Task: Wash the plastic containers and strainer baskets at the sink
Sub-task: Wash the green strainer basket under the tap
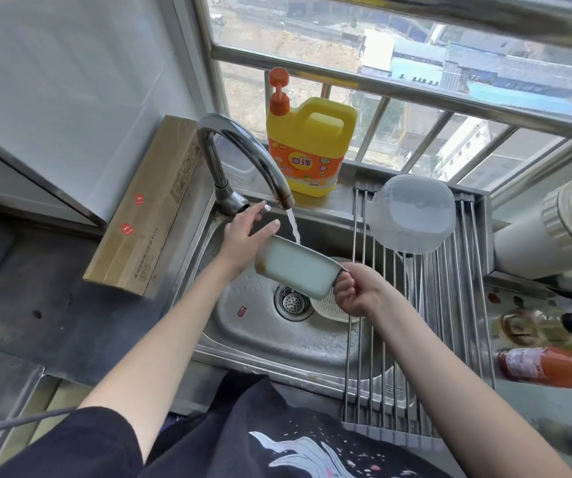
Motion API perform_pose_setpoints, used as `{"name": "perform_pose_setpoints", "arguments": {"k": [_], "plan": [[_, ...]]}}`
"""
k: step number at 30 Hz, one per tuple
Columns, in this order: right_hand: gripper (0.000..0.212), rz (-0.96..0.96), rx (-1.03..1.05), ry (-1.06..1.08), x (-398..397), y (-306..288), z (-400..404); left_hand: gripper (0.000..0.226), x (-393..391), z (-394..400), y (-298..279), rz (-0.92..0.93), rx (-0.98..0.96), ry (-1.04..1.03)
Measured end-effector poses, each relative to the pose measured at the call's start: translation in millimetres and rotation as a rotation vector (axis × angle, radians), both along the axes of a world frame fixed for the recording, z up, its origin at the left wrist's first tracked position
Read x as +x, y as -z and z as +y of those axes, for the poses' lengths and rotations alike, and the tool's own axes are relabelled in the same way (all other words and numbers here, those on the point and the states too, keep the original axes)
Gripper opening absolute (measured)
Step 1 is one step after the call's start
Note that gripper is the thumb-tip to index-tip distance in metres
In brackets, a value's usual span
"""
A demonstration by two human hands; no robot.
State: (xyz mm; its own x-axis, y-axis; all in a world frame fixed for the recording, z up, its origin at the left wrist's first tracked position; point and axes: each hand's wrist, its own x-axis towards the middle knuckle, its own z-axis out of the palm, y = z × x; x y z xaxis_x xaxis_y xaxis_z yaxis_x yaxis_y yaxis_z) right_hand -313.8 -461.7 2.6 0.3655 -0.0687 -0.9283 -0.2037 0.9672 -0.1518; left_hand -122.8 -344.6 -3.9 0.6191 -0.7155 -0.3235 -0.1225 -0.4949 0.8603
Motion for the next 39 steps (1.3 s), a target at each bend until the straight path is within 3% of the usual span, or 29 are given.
{"name": "perform_pose_setpoints", "arguments": {"k": [4, 8, 10, 13, 16, 19, 21, 24, 27, 30, 33, 35, 38, 39], "plan": [[0.037, -0.092, 0.097, 0.015, 0, -4, -12, 0.074, 14, 6, -16, -0.225, -0.012, 0.171], [0.047, -0.049, 0.076, -0.056, 4, -4, -20, 0.043, 18, 8, -29, -0.183, -0.009, 0.280], [0.048, -0.039, 0.064, -0.098, 5, -5, -23, 0.040, 22, 6, -32, -0.211, 0.006, 0.341], [0.036, -0.046, 0.064, -0.127, 8, -4, -25, 0.044, 19, 6, -39, -0.040, 0.030, 0.417], [0.031, -0.041, 0.007, 0.001, 10, -6, -27, 0.036, 8, 0, -44, 0.080, 0.022, 0.418], [0.032, 0.037, -0.464, -0.228, 18, -12, -21, 0.047, 0, -6, -34, -0.065, 0.081, 0.301], [0.034, 0.038, -0.825, -0.388, 28, -14, -12, 0.047, -5, -9, -25, -0.061, 0.099, 0.239], [0.041, -0.026, -1.077, -0.564, 44, -22, 8, 0.039, -12, -17, -20, -0.018, 0.108, 0.149], [0.047, 0.040, -1.297, -0.831, 60, -20, 22, 0.035, -14, -29, -24, 0.013, 0.109, 0.022], [0.058, 0.198, -1.764, -1.190, 62, -15, 42, 0.026, -8, -38, -26, 0.092, 0.067, -0.105], [0.063, 0.153, -2.070, -1.316, 52, -9, 52, 0.040, -4, -43, -22, 0.200, 0.085, -0.222], [0.054, 0.197, -1.997, -1.231, 53, -3, 34, 0.038, -7, -42, -25, 0.199, 0.136, -0.171], [0.047, 0.314, -1.525, -1.083, 62, -7, 5, 0.035, -19, -41, -33, 0.144, 0.176, -0.150], [0.048, 0.320, -1.492, -1.086, 65, -9, 6, 0.035, -20, -41, -33, 0.128, 0.199, -0.169]]}}
